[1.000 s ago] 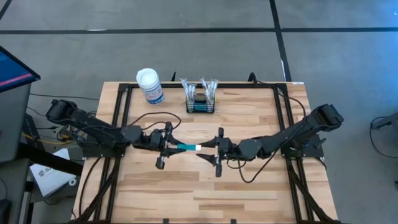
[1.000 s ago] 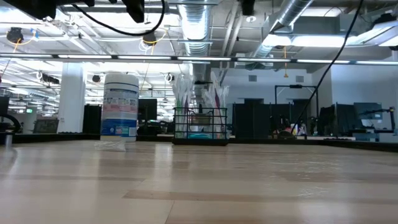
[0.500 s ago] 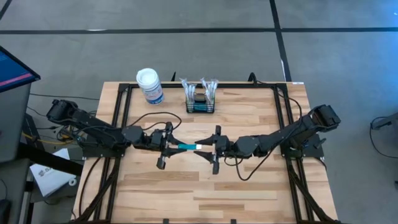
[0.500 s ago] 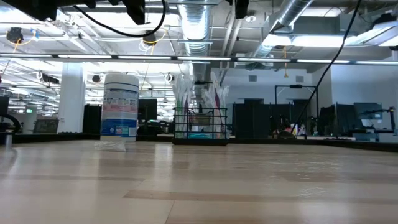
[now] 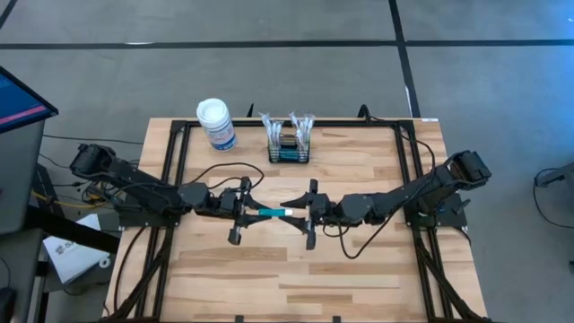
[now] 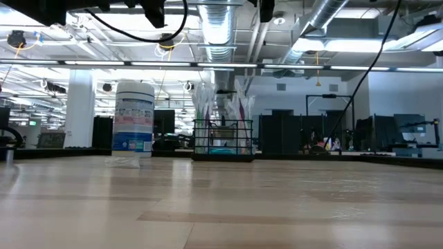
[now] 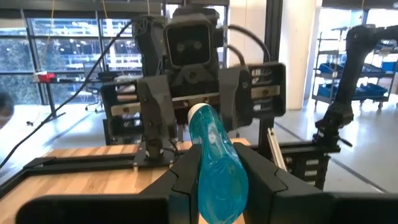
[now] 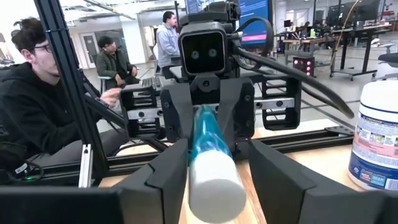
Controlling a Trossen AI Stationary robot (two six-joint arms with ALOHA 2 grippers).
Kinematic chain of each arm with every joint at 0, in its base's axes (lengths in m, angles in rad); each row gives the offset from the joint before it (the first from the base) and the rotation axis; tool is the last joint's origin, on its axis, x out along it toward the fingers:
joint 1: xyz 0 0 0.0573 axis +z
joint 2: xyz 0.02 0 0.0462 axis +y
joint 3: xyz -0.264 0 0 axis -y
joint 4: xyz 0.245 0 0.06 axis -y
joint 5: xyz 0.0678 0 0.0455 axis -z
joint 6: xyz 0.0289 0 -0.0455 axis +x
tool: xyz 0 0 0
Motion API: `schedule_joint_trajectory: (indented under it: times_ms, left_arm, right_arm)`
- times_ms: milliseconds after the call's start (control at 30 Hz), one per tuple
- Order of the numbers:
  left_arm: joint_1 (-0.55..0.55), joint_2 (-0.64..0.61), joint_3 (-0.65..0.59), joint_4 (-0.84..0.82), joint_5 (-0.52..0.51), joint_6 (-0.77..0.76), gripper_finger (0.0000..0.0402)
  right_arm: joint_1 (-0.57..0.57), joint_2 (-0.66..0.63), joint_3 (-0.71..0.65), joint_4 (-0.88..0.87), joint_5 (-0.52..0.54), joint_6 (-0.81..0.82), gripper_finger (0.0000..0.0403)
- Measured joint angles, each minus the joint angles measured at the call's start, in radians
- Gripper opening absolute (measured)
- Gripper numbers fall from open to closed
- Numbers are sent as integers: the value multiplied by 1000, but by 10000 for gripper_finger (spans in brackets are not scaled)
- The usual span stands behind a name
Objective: Pick & Place toothbrushing station
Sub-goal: Put the blue mouthwash into the black wire organizer
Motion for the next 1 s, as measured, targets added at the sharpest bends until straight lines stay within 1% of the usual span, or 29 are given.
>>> schedule_joint_trajectory:
  times_ms: [167, 467, 1000]
  left_arm:
    - [2, 7, 0, 19, 1, 13, 66]
    - [2, 21, 9, 33, 7, 30, 66]
    - [2, 36, 9, 55, 13, 33, 66]
  right_arm:
    - [-1, 0, 0, -1, -3, 2, 151]
    - [-1, 0, 0, -3, -42, 2, 135]
    - [-1, 0, 0, -8, -45, 2, 127]
